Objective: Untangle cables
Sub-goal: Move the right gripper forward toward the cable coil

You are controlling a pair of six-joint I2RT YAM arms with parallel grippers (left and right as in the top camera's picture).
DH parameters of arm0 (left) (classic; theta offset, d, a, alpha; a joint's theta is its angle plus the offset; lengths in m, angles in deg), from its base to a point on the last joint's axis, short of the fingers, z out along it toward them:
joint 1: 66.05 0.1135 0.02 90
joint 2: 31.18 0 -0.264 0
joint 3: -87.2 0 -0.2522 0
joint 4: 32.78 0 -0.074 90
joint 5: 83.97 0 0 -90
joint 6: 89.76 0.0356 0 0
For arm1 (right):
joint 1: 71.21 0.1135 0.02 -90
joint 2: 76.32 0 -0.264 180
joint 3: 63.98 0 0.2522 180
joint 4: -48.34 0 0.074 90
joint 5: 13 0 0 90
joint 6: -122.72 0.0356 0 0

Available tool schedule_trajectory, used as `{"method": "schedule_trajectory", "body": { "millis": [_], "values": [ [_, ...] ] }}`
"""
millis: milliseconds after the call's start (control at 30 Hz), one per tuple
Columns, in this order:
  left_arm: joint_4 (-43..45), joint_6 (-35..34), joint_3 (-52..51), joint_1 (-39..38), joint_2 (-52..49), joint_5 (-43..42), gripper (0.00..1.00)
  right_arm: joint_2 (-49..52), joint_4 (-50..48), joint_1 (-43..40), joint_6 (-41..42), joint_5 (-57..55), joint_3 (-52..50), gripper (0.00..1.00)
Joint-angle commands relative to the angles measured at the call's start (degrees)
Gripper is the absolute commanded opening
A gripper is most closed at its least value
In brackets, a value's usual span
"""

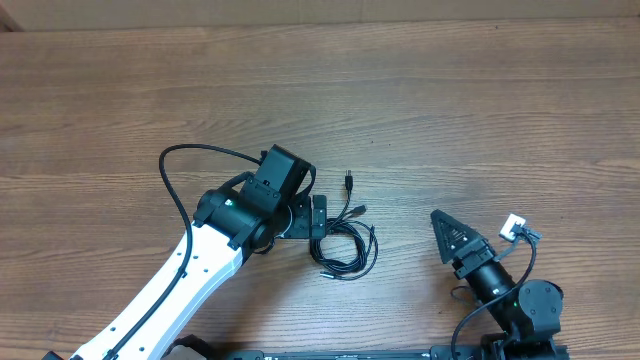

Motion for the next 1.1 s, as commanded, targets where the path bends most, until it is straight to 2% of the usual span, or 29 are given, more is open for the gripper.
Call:
{"method": "schedule_trajectory", "body": {
  "millis": [0, 333, 433, 600, 800, 1067],
  "values": [
    [0.2, -0.8, -0.3, 0.0, -0.2, -0.2, 1.00, 3.1, 3.0, -0.2, -1.6, -0.2, 5.9, 0.99],
    [0.2, -0.7, -0.3, 0.0, -0.2, -0.2, 0.99, 23.5, 14.1, -0.2, -7.9, 0.9, 22.7, 0.99],
    [0.2, -0.7, -0.3, 0.0, -0.2, -0.2, 1.00, 31.3, 16.9, -0.2, -8.5, 3.4, 28.4, 0.99],
    [0.2, -0.7, -0.3, 0.0, -0.2, -0.2, 1.00, 42.3, 17.2, -0.2, -15.4, 12.2, 35.3, 1.00],
    [0.2, -0.7, -0.3, 0.0, -0.2, -0.2, 1.00, 50.7, 12.3, -0.2, -15.1, 20.1, 36.5, 0.99],
    [0.2, -0.7, -0.3, 0.0, -0.2, -0.2, 0.99, 57.4, 14.0, -0.1, -14.7, 20.7, 36.5, 1.00]
  ]
}}
